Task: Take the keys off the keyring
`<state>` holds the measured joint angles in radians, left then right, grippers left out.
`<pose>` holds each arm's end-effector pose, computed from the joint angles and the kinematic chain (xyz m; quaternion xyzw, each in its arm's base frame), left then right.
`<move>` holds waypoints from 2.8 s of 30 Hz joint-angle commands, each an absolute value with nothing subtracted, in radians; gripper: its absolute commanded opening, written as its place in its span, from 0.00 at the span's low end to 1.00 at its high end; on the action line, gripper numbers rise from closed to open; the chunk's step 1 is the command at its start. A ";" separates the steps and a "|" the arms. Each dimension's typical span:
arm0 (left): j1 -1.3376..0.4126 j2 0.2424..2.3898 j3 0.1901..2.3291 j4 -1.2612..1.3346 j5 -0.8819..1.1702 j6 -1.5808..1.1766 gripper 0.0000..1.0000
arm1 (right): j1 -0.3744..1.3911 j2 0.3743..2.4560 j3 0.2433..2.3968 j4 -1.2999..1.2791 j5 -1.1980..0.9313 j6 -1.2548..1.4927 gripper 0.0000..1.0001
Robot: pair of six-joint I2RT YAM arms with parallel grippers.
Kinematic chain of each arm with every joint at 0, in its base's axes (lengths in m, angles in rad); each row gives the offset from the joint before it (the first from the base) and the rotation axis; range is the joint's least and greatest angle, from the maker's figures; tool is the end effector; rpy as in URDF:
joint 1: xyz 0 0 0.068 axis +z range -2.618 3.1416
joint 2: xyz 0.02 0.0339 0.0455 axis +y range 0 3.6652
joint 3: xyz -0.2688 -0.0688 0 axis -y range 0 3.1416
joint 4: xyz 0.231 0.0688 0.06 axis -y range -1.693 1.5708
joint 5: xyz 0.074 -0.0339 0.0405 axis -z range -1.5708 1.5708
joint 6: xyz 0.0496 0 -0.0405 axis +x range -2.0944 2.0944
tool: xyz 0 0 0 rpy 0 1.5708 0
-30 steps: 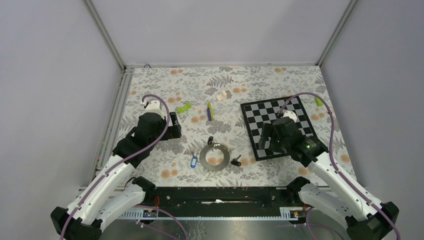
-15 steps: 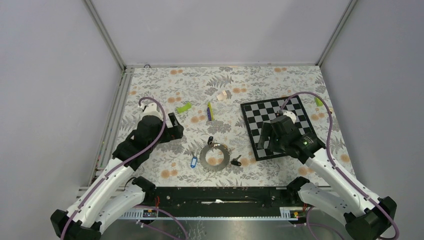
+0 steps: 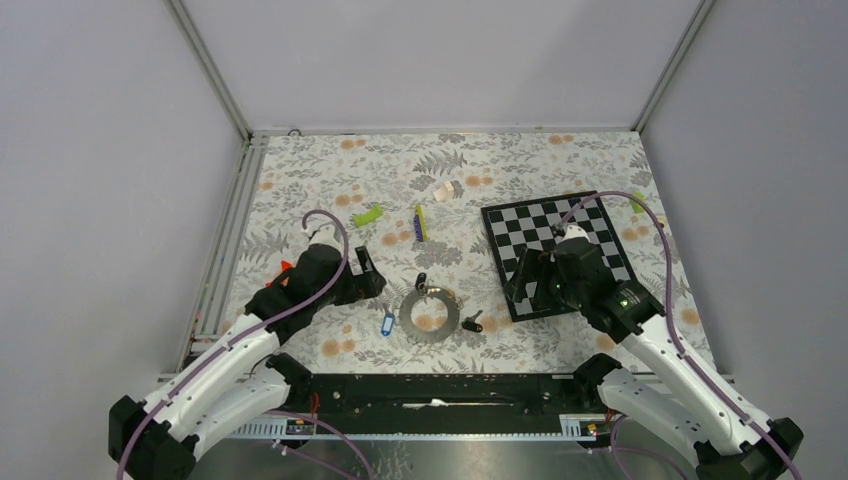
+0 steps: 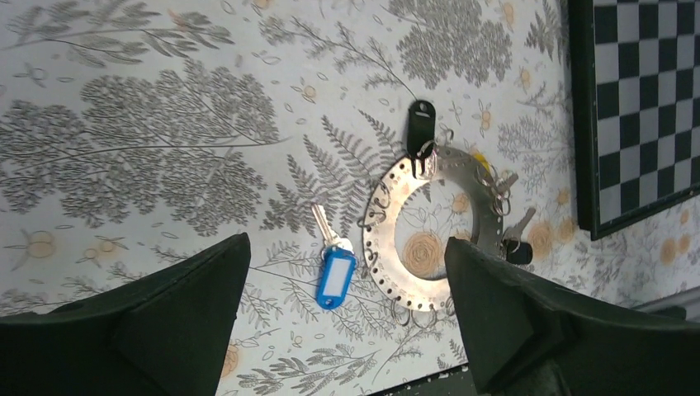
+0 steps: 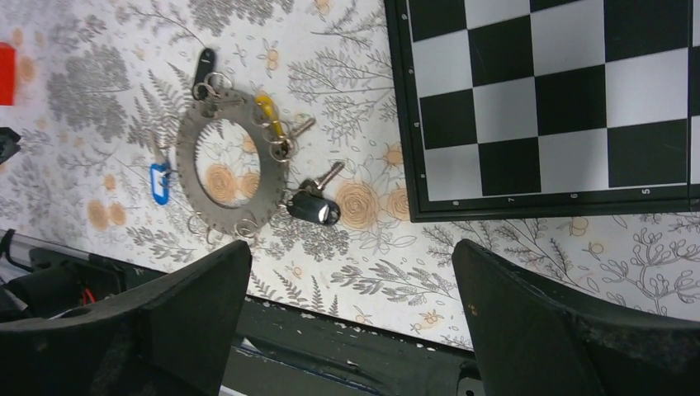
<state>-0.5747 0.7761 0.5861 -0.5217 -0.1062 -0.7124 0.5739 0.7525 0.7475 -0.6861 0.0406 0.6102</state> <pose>0.1369 -0.0824 0.2365 -0.0845 0.9042 -0.2109 0.3616 0.1273 0.0799 0.2773 0.0251 0.9043 0.2223 0.3635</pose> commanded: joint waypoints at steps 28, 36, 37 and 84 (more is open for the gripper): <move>-0.848 1.341 0.644 -0.140 -0.311 -0.603 0.34 | 0.576 0.773 0.713 -0.675 0.049 0.592 1.00; -0.850 1.323 0.615 -0.136 -0.284 -0.586 0.39 | 0.576 0.775 0.711 -0.673 0.044 0.590 1.00; -0.849 1.319 0.608 -0.136 -0.274 -0.584 0.42 | 0.576 0.776 0.709 -0.672 0.042 0.589 1.00; -0.782 0.956 0.746 -0.459 -0.298 -0.571 0.69 | 0.766 1.298 0.743 -0.336 -0.109 0.512 0.56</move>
<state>-0.7921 1.0416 0.6945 -0.3614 -0.2710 -0.5919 0.7586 1.2968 0.7040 -0.4286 -0.0578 0.5735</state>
